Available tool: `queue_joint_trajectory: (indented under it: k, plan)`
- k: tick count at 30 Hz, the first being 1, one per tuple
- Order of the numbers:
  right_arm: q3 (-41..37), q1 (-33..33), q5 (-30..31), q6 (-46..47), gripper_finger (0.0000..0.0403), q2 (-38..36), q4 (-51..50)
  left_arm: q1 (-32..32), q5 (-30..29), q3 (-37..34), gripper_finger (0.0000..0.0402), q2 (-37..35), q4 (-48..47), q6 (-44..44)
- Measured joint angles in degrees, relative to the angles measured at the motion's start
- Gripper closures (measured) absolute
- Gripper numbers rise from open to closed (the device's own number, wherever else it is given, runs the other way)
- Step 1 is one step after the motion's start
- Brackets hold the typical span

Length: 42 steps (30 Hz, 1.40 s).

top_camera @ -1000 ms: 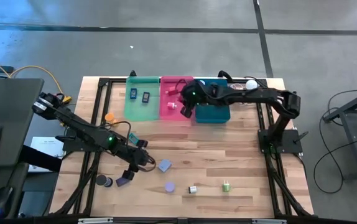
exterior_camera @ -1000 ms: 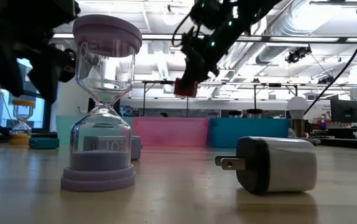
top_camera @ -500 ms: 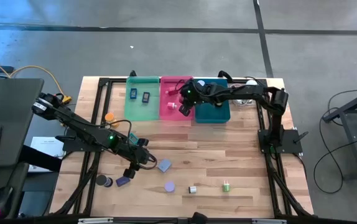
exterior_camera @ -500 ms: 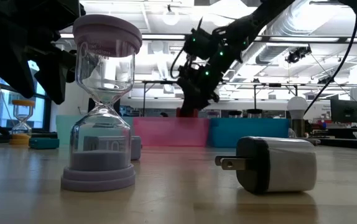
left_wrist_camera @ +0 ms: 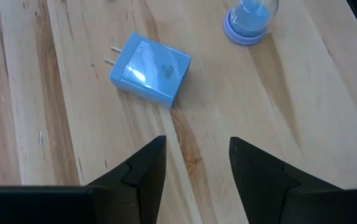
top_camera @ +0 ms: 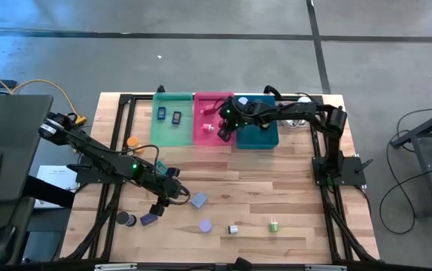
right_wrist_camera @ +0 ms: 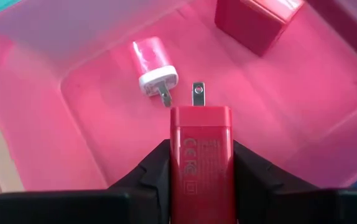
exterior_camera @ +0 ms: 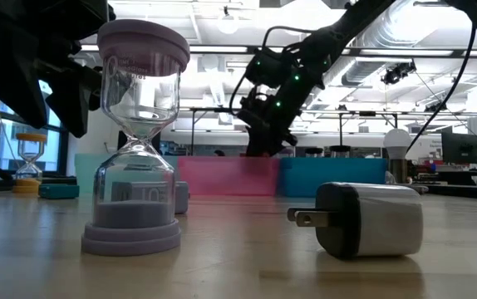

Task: Pick & Place Office items
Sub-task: Put the big red adapter into the red bin, then put the light blue alarm clock into the light blue bin

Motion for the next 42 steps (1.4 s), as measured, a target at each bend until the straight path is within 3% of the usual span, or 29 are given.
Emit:
queue_joint_trajectory:
  k: [7, 11, 17, 21, 28, 32, 36, 42]
  plan:
    - [0.00, 0.56, 0.23, 2.50, 0.0239, 0.00, 0.64, -0.25, 0.07, 0.00, 0.0232, 0.00, -0.01, -1.43]
    - [0.00, 0.99, 0.92, 2.74, 0.0228, 0.00, 0.82, -1.39, 0.07, 0.00, 0.0232, 0.00, -0.01, -1.77]
    - [-0.02, 1.61, 8.27, 2.88, 0.0214, -1.48, 2.46, -3.62, 0.05, 0.00, 0.0232, 0.00, -0.01, -2.34]
    - [0.00, 2.55, 7.57, 1.78, 0.0205, -5.00, 3.08, -4.99, 0.03, 0.02, 0.0232, 0.00, -0.01, -3.75]
    - [0.02, 7.28, 2.14, 0.51, 0.0205, -13.38, 3.58, -6.78, -0.04, 0.04, 0.0232, 0.00, 0.19, -7.71]
    - [0.04, 11.22, -5.02, -3.70, 0.0207, -17.03, 2.70, -8.17, 0.07, 0.04, 0.0232, 0.00, 0.06, -9.98]
    - [0.00, 14.39, -14.00, -4.79, 0.0207, -18.78, 1.39, -9.43, 4.12, 0.14, 0.0232, 0.00, -1.67, -18.50]
    - [0.00, 18.45, -17.86, -4.63, 0.0207, -18.84, -1.77, -6.83, 12.77, 0.26, 0.0232, -0.24, -4.48, -14.04]
